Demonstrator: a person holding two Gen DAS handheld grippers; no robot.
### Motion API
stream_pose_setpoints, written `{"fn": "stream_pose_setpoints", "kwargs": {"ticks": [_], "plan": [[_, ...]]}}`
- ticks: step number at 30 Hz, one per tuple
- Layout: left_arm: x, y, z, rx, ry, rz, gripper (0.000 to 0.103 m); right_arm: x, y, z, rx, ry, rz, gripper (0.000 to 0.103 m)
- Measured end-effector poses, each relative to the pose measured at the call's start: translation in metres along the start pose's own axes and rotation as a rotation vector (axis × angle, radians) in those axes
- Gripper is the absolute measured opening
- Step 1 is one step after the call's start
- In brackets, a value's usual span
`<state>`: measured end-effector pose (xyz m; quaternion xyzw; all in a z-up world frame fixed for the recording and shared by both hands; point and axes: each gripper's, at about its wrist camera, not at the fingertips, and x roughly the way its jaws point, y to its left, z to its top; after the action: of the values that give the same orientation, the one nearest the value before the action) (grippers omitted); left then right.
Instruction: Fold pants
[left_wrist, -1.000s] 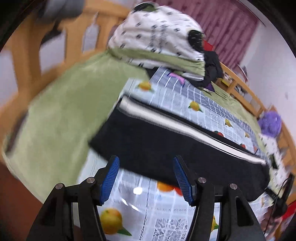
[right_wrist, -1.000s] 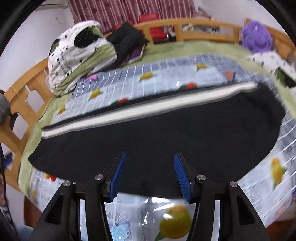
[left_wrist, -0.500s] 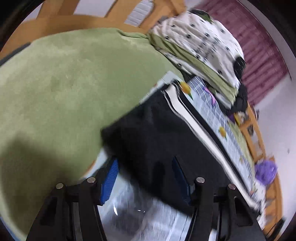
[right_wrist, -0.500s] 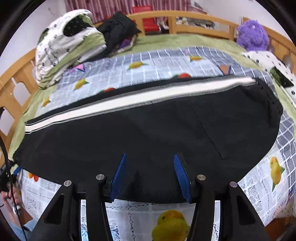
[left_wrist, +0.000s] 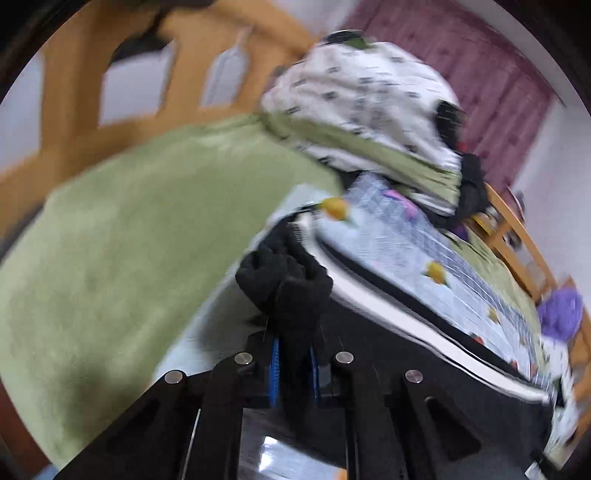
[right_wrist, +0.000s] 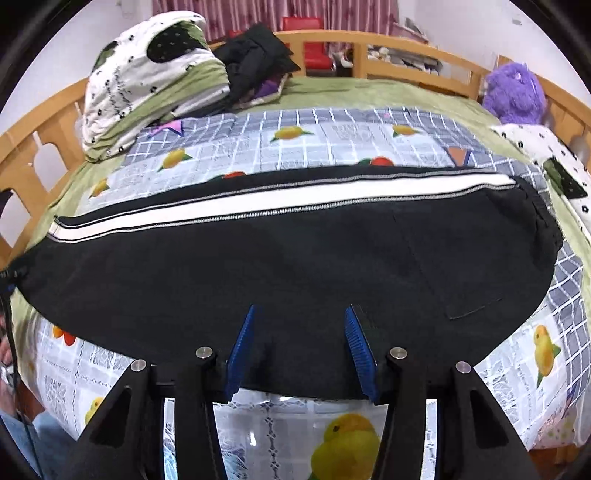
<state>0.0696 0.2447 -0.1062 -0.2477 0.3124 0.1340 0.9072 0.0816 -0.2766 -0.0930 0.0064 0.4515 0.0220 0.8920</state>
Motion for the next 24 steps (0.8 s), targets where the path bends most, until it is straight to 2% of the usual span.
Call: {"fn": "stream_pose_setpoints", "kwargs": {"ticks": [3, 7, 12, 15, 19, 21, 24], "plan": [[-0.023, -0.063, -0.002, 0.124, -0.016, -0.075, 0.009, -0.01, -0.012, -0.004, 0.007, -0.015, 0.011, 0.05], [-0.036, -0.147, -0.023, 0.263, -0.016, -0.132, 0.009, -0.026, -0.038, -0.013, 0.016, -0.042, -0.021, 0.05], [-0.027, -0.249, -0.076, 0.399, 0.061, -0.245, 0.009, -0.053, -0.083, -0.031, 0.068, -0.092, -0.074, 0.05], [-0.017, -0.301, -0.123, 0.458, 0.151, -0.332, 0.009, -0.062, -0.111, -0.042, 0.114, -0.097, -0.095, 0.05], [0.0, -0.333, -0.184, 0.485, 0.304, -0.411, 0.009, -0.062, -0.141, -0.054, 0.175, -0.064, -0.091, 0.05], [0.013, -0.34, -0.209, 0.52, 0.38, -0.391, 0.009, -0.06, -0.149, -0.057, 0.188, -0.051, -0.087, 0.05], [0.017, -0.333, -0.222, 0.565, 0.435, -0.396, 0.013, -0.057, -0.15, -0.061, 0.174, -0.043, -0.101, 0.05]]}}
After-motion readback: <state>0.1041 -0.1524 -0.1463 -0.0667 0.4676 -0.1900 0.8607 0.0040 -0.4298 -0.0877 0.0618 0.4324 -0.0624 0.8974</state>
